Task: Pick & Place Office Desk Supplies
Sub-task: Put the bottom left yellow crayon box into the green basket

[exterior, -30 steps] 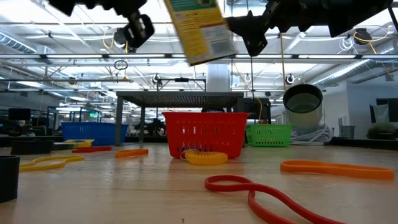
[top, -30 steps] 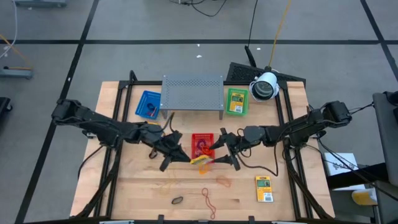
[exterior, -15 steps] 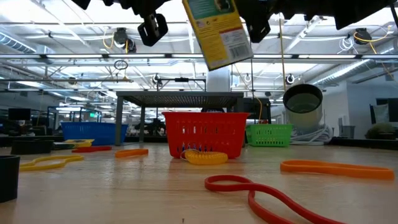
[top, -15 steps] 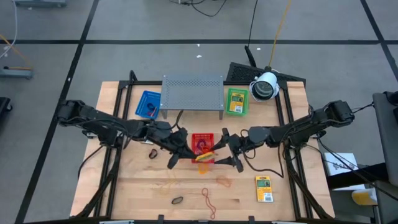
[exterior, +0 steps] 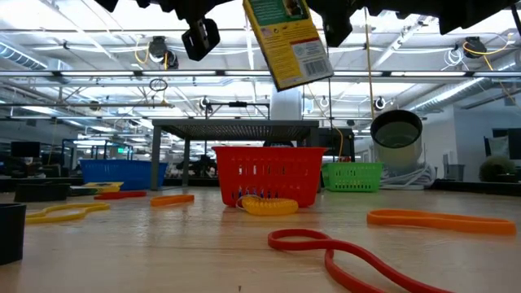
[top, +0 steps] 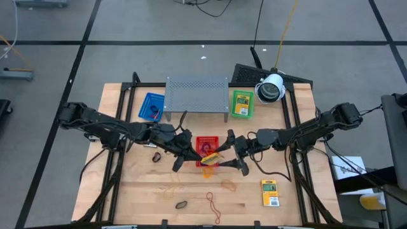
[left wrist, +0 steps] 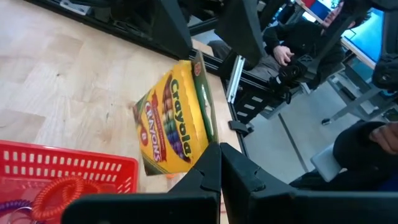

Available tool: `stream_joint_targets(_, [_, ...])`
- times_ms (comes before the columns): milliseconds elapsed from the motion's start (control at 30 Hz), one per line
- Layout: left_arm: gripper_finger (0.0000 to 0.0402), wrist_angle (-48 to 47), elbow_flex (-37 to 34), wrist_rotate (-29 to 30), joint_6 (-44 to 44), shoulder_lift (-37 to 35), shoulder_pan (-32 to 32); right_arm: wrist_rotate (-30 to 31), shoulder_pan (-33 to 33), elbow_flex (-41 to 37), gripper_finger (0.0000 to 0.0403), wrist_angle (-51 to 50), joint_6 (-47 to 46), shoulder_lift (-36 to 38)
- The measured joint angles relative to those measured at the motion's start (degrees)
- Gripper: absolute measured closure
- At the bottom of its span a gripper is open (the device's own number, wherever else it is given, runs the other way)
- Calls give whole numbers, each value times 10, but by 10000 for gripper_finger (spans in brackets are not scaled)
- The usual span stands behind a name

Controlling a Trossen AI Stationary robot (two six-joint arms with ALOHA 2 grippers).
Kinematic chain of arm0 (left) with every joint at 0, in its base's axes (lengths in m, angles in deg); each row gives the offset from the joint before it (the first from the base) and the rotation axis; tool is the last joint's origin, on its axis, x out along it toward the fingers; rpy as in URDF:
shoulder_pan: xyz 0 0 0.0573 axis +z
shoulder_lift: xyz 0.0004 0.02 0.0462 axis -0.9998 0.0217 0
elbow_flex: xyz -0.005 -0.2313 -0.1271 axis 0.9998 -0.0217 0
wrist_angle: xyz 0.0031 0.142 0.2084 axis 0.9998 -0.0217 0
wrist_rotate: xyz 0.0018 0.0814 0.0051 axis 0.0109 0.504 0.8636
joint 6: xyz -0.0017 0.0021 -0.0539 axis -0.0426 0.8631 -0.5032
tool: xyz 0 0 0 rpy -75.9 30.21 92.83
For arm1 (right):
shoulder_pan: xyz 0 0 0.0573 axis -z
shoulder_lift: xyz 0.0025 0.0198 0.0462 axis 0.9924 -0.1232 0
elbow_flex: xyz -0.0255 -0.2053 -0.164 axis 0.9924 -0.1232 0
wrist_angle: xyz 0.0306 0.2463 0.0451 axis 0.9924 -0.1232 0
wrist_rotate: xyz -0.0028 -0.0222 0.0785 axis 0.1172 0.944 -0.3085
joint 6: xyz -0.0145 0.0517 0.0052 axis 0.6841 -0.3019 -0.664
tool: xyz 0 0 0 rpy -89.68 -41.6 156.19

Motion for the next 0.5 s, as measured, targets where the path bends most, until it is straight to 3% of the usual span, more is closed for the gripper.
stream_joint_targets(500, [401,17,0,8,0,0,0,25,-4,0,145,43,-12,-19])
